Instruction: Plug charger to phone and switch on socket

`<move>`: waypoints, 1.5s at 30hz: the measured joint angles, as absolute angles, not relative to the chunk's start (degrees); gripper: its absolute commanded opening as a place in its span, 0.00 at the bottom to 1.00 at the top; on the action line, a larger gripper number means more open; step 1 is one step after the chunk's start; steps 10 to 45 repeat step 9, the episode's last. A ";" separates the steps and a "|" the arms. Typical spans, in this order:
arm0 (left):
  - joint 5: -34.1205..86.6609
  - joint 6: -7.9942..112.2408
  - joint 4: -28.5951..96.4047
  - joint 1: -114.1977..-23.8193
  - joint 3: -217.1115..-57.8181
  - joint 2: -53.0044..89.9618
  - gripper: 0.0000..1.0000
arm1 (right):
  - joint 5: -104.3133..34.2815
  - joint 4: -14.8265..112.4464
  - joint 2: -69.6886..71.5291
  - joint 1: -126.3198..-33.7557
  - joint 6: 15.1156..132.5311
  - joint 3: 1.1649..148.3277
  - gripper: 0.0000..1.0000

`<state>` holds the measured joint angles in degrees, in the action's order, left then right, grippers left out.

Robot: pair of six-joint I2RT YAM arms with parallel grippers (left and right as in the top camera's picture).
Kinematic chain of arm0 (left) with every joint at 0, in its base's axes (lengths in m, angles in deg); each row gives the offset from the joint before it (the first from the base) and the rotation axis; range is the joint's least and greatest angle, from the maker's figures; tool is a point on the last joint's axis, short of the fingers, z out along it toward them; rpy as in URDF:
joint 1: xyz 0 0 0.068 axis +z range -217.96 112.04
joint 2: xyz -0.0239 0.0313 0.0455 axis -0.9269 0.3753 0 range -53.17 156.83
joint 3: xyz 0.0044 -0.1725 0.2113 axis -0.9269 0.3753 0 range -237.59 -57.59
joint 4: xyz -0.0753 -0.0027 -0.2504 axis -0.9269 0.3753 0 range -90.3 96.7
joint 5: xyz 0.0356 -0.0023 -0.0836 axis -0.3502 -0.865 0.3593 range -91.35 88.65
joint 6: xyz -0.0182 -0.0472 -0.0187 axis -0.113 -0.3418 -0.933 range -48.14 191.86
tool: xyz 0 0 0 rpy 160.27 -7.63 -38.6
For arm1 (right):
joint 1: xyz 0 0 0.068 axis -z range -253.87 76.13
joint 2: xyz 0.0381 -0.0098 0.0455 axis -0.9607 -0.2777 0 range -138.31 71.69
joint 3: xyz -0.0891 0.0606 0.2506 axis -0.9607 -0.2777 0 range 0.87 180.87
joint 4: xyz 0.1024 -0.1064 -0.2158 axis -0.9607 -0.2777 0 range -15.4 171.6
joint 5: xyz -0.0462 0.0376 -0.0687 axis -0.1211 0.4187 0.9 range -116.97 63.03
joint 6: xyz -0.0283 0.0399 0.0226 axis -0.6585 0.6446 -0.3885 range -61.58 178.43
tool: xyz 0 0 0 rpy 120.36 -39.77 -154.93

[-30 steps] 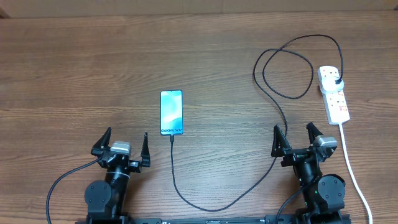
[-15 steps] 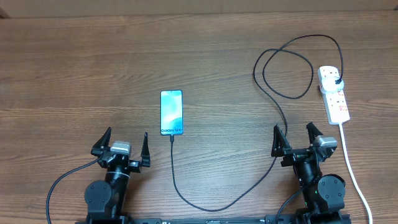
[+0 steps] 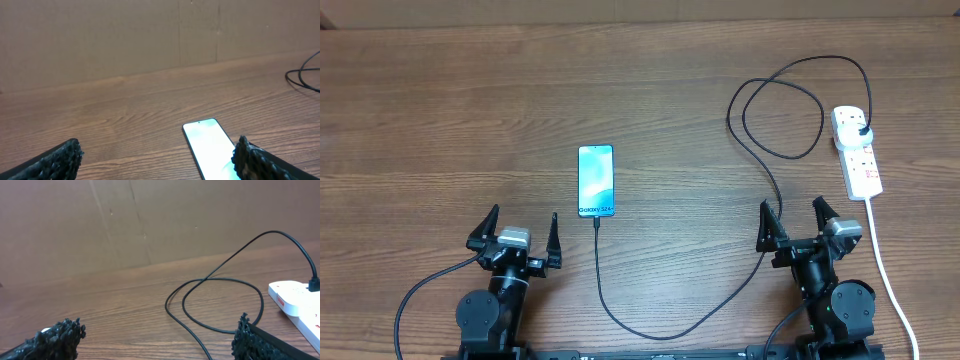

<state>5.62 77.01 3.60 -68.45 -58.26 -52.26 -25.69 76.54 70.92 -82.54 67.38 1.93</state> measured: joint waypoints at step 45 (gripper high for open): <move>5.62 77.01 3.60 -68.45 -58.26 -52.26 1.00 | -25.72 76.54 70.92 -82.54 67.38 1.93 1.00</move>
